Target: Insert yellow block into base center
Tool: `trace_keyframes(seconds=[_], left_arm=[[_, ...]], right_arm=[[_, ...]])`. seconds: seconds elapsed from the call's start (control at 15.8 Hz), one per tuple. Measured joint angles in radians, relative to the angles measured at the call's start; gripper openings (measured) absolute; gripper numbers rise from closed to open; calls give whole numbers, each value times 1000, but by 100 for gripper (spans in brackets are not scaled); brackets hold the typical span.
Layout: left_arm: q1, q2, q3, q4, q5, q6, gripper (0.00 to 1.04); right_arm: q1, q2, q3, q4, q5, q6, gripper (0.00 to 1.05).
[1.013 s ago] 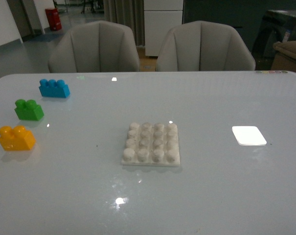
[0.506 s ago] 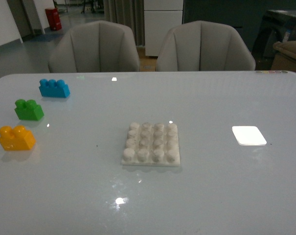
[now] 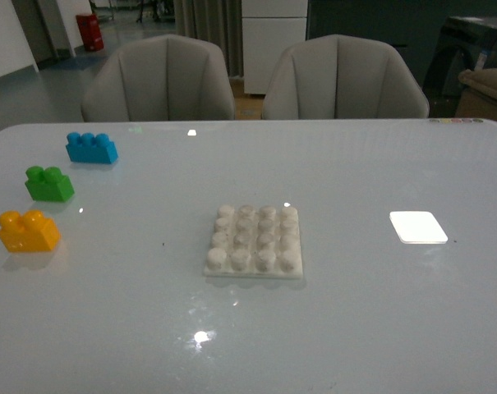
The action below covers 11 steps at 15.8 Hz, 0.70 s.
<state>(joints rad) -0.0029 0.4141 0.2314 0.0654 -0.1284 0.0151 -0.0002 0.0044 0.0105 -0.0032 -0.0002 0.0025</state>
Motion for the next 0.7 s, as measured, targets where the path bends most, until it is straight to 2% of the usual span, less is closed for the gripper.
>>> trace_keyframes(seconds=[0.06, 0.19, 0.32, 0.44, 0.7], left_arm=[[26, 68, 3, 64, 39, 13, 98], [111, 521, 132, 413, 186, 64, 98], [121, 878, 329, 523, 236, 108, 98], [121, 1241, 546, 432, 276, 160, 98], [143, 1550, 804, 291, 278, 205, 98]], right_arm=[[0, 0, 0, 0, 0, 0, 98], [0, 0, 0, 0, 0, 0, 98], [0, 0, 0, 0, 0, 0, 98], [0, 0, 0, 0, 0, 0, 98], [0, 0, 0, 0, 0, 0, 98]])
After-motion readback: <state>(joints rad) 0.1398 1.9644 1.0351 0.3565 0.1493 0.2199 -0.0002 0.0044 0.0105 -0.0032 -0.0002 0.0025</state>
